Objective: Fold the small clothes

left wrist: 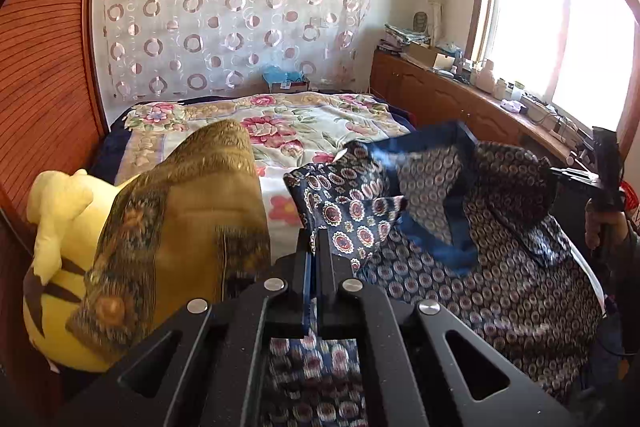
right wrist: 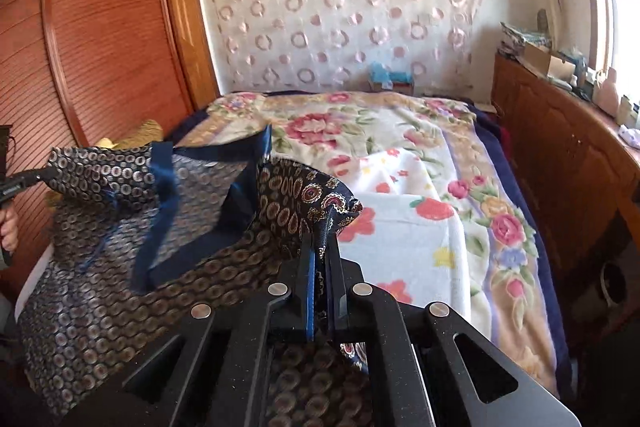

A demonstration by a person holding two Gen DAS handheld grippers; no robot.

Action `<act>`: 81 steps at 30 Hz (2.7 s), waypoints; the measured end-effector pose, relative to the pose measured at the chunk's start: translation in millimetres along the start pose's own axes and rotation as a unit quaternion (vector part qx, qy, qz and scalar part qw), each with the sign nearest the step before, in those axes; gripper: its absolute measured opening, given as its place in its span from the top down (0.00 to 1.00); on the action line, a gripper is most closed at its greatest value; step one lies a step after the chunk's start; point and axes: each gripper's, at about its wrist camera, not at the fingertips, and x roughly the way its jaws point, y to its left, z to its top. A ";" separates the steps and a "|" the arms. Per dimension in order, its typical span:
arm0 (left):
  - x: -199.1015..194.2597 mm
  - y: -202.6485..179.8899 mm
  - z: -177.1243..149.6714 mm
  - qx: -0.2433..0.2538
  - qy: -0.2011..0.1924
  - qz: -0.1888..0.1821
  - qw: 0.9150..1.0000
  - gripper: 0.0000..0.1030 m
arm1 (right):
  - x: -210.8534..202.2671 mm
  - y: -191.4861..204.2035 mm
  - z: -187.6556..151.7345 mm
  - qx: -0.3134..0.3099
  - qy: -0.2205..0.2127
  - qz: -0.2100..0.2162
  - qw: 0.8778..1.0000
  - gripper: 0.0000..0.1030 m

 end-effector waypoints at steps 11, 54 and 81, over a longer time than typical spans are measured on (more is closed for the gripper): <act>-69.8 -2.4 -92.9 -0.038 -0.013 0.017 0.999 0.98 | -95.7 12.6 -105.1 0.025 -0.009 0.008 1.000 0.97; -72.5 34.8 -86.2 -0.049 0.032 0.061 0.996 0.25 | -140.7 11.2 -94.6 0.000 0.068 -0.057 0.996 0.53; 6.0 15.9 -116.1 0.004 0.160 0.025 0.987 0.64 | -72.7 6.6 -87.7 -0.015 0.151 -0.025 0.988 0.66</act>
